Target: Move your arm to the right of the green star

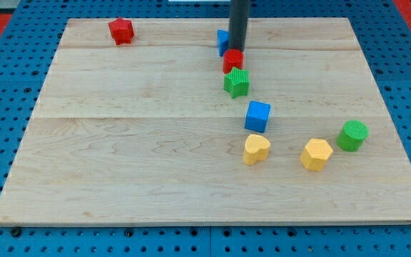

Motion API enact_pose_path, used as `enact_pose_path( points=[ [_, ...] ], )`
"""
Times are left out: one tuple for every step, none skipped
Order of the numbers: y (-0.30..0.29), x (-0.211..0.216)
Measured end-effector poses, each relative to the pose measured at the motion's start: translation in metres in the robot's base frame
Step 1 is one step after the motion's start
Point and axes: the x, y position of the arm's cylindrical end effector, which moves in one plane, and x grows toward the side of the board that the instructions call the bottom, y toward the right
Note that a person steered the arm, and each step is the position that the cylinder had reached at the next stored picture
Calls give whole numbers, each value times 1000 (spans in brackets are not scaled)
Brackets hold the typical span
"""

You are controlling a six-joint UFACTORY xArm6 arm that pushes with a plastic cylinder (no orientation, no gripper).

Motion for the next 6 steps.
enact_pose_path(
  points=[
    [-24, -32],
    [-24, -32],
    [47, -11],
    [66, -7],
    [66, -7],
    [66, -7]
  ],
)
